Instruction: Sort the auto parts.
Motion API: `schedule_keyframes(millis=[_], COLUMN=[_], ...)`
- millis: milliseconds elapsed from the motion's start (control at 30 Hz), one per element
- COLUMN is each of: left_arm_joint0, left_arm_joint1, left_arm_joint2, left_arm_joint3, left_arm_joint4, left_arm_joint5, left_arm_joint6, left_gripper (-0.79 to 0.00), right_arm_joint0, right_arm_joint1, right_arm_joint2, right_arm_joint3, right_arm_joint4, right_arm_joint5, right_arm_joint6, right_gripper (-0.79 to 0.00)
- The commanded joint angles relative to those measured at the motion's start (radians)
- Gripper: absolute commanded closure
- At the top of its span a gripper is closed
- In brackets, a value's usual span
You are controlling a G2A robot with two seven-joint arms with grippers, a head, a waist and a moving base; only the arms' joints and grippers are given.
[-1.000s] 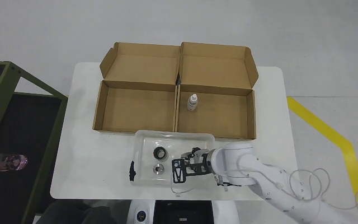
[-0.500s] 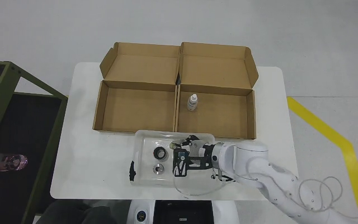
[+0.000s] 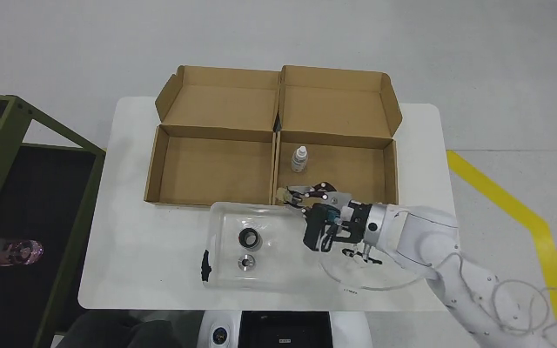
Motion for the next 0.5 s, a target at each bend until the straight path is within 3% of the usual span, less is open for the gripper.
schedule_keyframes(millis=[0, 267, 467], left_arm_joint0=[0.000, 0.000, 0.000], left_arm_joint1=[0.000, 0.000, 0.000], left_arm_joint2=[0.000, 0.000, 0.000], left_arm_joint3=[0.000, 0.000, 0.000], left_arm_joint4=[0.000, 0.000, 0.000], left_arm_joint5=[0.000, 0.000, 0.000], left_arm_joint6=[0.000, 0.000, 0.000], left_gripper=[-0.785, -0.785, -0.785], right_arm_joint0=[-0.015, -0.061, -0.086], right_arm_joint1=[0.003, 0.011, 0.010], right_arm_joint2=[0.027, 0.122, 0.162], right_arm_joint3=[-0.006, -0.016, 0.011], right_arm_joint4=[0.000, 0.012, 0.077], right_arm_joint5=[0.007, 0.013, 0.055], right_arm_joint6=[-0.026, -0.094, -0.012], right_gripper=[0.000, 0.000, 0.000])
